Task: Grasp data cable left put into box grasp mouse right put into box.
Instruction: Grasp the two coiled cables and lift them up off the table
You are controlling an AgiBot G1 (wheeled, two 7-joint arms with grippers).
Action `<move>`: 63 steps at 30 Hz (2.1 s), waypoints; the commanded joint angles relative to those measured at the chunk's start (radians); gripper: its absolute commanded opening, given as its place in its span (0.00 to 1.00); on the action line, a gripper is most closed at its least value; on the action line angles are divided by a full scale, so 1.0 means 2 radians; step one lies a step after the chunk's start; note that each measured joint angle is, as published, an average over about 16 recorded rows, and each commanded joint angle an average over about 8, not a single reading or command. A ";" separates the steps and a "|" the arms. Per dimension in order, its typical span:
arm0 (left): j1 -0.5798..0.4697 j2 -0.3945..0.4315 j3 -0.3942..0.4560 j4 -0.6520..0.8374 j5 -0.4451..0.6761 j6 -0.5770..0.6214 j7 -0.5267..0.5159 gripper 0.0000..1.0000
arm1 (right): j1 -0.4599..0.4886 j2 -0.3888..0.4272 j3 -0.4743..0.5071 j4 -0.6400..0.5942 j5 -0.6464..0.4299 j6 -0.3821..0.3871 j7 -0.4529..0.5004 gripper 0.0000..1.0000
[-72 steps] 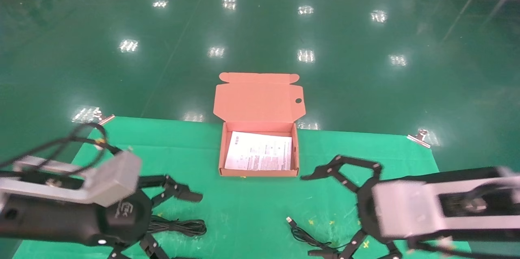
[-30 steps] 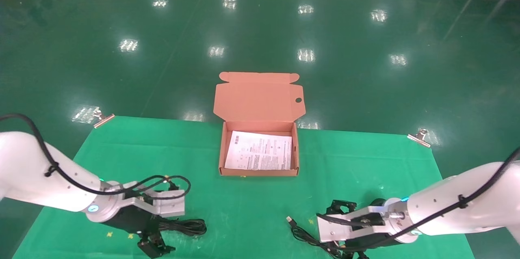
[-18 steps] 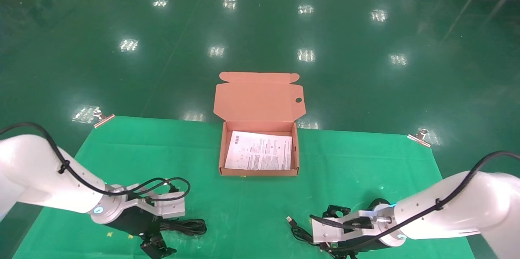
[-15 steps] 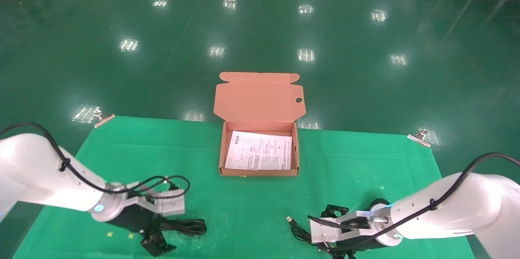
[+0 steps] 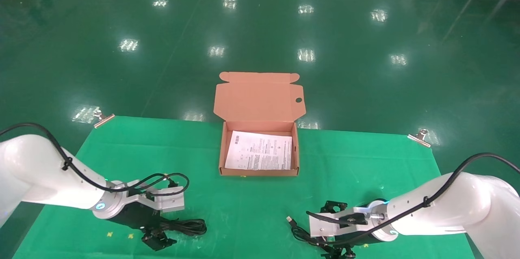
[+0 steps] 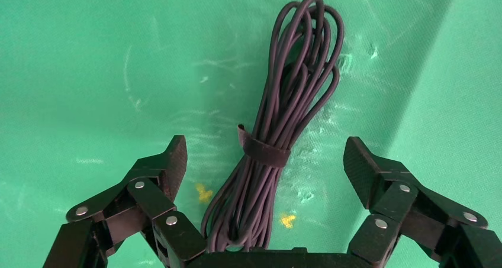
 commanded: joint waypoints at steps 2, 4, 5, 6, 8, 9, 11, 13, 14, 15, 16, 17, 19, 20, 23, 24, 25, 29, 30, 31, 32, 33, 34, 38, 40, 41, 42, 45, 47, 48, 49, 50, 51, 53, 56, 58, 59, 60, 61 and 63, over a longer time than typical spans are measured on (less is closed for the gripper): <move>0.000 0.000 0.000 -0.001 -0.001 0.000 -0.001 0.00 | 0.000 0.000 0.000 0.001 0.000 0.000 0.000 0.00; 0.000 -0.001 0.000 -0.002 0.000 0.001 -0.002 0.00 | 0.000 0.001 0.000 0.002 0.000 -0.001 0.001 0.00; 0.000 -0.001 0.000 -0.003 0.000 0.001 -0.002 0.00 | 0.000 0.001 0.000 0.003 0.000 -0.001 0.001 0.00; 0.000 -0.001 0.000 -0.004 0.000 0.001 -0.002 0.00 | 0.000 0.001 0.000 0.003 0.000 -0.002 0.001 0.00; 0.000 -0.001 0.001 -0.005 0.000 0.002 -0.003 0.00 | 0.000 0.002 0.000 0.004 0.001 -0.002 0.001 0.00; 0.000 -0.001 0.001 -0.005 0.000 0.002 -0.003 0.00 | 0.000 0.002 0.000 0.005 0.001 -0.002 0.001 0.00; 0.000 -0.002 0.001 -0.006 0.001 0.003 -0.004 0.00 | 0.000 0.002 0.000 0.005 0.001 -0.003 0.001 0.00; 0.000 -0.002 0.001 -0.007 0.001 0.003 -0.004 0.00 | 0.000 0.003 0.000 0.006 0.001 -0.003 0.002 0.00; 0.000 -0.002 0.001 -0.007 0.001 0.003 -0.004 0.00 | 0.000 0.003 0.000 0.006 0.001 -0.003 0.002 0.00; 0.000 -0.002 0.001 -0.007 0.001 0.003 -0.004 0.00 | 0.000 0.003 0.000 0.006 0.001 -0.003 0.002 0.00; 0.000 -0.002 0.001 -0.008 0.001 0.003 -0.004 0.00 | 0.000 0.003 0.000 0.007 0.001 -0.004 0.002 0.00; 0.000 -0.002 0.001 -0.008 0.001 0.003 -0.005 0.00 | 0.000 0.003 0.001 0.007 0.001 -0.004 0.002 0.00; 0.000 -0.002 0.001 -0.008 0.001 0.003 -0.005 0.00 | 0.000 0.003 0.001 0.007 0.001 -0.004 0.002 0.00; 0.000 -0.002 0.001 -0.008 0.001 0.003 -0.005 0.00 | 0.000 0.003 0.001 0.007 0.001 -0.004 0.002 0.00; 0.000 -0.002 0.002 -0.009 0.001 0.004 -0.005 0.00 | 0.000 0.003 0.001 0.008 0.001 -0.004 0.002 0.00; 0.000 -0.003 0.002 -0.009 0.001 0.004 -0.005 0.00 | 0.000 0.003 0.001 0.008 0.001 -0.004 0.002 0.00; 0.000 -0.003 0.002 -0.009 0.001 0.004 -0.005 0.00 | 0.000 0.003 0.001 0.008 0.001 -0.004 0.002 0.00; 0.000 -0.003 0.002 -0.010 0.001 0.004 -0.005 0.00 | 0.000 0.003 0.001 0.008 0.001 -0.004 0.002 0.00; 0.000 -0.003 0.002 -0.010 0.001 0.004 -0.005 0.00 | 0.000 0.004 0.001 0.009 0.001 -0.004 0.002 0.00; 0.000 -0.003 0.002 -0.010 0.001 0.004 -0.005 0.00 | 0.000 0.004 0.001 0.009 0.001 -0.004 0.002 0.00; 0.000 -0.003 0.002 -0.010 0.001 0.004 -0.005 0.00 | 0.000 0.004 0.001 0.009 0.001 -0.004 0.002 0.00; 0.000 -0.003 0.002 -0.010 0.001 0.004 -0.006 0.00 | 0.000 0.004 0.001 0.009 0.001 -0.004 0.002 0.00; 0.000 -0.003 0.002 -0.010 0.001 0.004 -0.006 0.00 | 0.000 0.004 0.001 0.009 0.001 -0.004 0.002 0.00; 0.000 -0.003 0.002 -0.010 0.001 0.004 -0.006 0.00 | 0.000 0.004 0.001 0.009 0.001 -0.005 0.003 0.00; 0.000 -0.003 0.002 -0.010 0.001 0.004 -0.006 0.00 | 0.000 0.004 0.001 0.009 0.001 -0.005 0.003 0.00; 0.000 -0.003 0.002 -0.010 0.001 0.004 -0.006 0.00 | 0.000 0.004 0.001 0.009 0.001 -0.005 0.003 0.00; 0.000 -0.003 0.002 -0.010 0.001 0.004 -0.006 0.00 | 0.000 0.004 0.001 0.009 0.001 -0.005 0.003 0.00; 0.000 -0.003 0.002 -0.010 0.001 0.004 -0.006 0.00 | 0.001 0.005 0.001 0.009 0.001 -0.004 0.003 0.00; -0.003 -0.005 0.002 -0.012 0.002 0.004 -0.004 0.00 | 0.004 0.009 0.004 0.010 0.003 -0.005 0.005 0.00; -0.005 -0.006 0.002 -0.015 0.002 0.005 -0.003 0.00 | 0.006 0.012 0.006 0.012 0.005 -0.006 0.007 0.00; -0.007 -0.008 0.001 -0.018 0.002 0.005 -0.002 0.00 | 0.009 0.017 0.009 0.014 0.008 -0.007 0.009 0.00; -0.011 -0.011 0.000 -0.023 0.001 0.005 0.000 0.00 | 0.013 0.023 0.013 0.017 0.012 -0.008 0.012 0.00; -0.015 -0.015 -0.001 -0.028 0.001 0.006 0.001 0.00 | 0.018 0.030 0.018 0.021 0.016 -0.008 0.015 0.00; -0.025 -0.024 -0.003 -0.044 0.001 0.006 0.004 0.00 | 0.029 0.047 0.030 0.031 0.025 -0.009 0.024 0.00; -0.042 -0.039 -0.007 -0.077 0.004 0.001 0.001 0.00 | 0.049 0.074 0.050 0.047 0.038 -0.003 0.039 0.00; -0.053 -0.048 -0.009 -0.102 0.009 -0.008 -0.004 0.00 | 0.065 0.088 0.064 0.057 0.044 0.007 0.049 0.00; -0.057 -0.051 -0.010 -0.116 0.013 -0.014 -0.009 0.00 | 0.074 0.093 0.071 0.061 0.046 0.012 0.053 0.00; -0.062 -0.055 -0.011 -0.129 0.017 -0.021 -0.014 0.00 | 0.083 0.096 0.077 0.066 0.049 0.019 0.056 0.00; -0.067 -0.057 -0.012 -0.143 0.022 -0.030 -0.019 0.00 | 0.093 0.098 0.083 0.069 0.051 0.025 0.059 0.00; -0.075 -0.060 -0.014 -0.169 0.033 -0.049 -0.030 0.00 | 0.112 0.097 0.094 0.076 0.056 0.039 0.061 0.00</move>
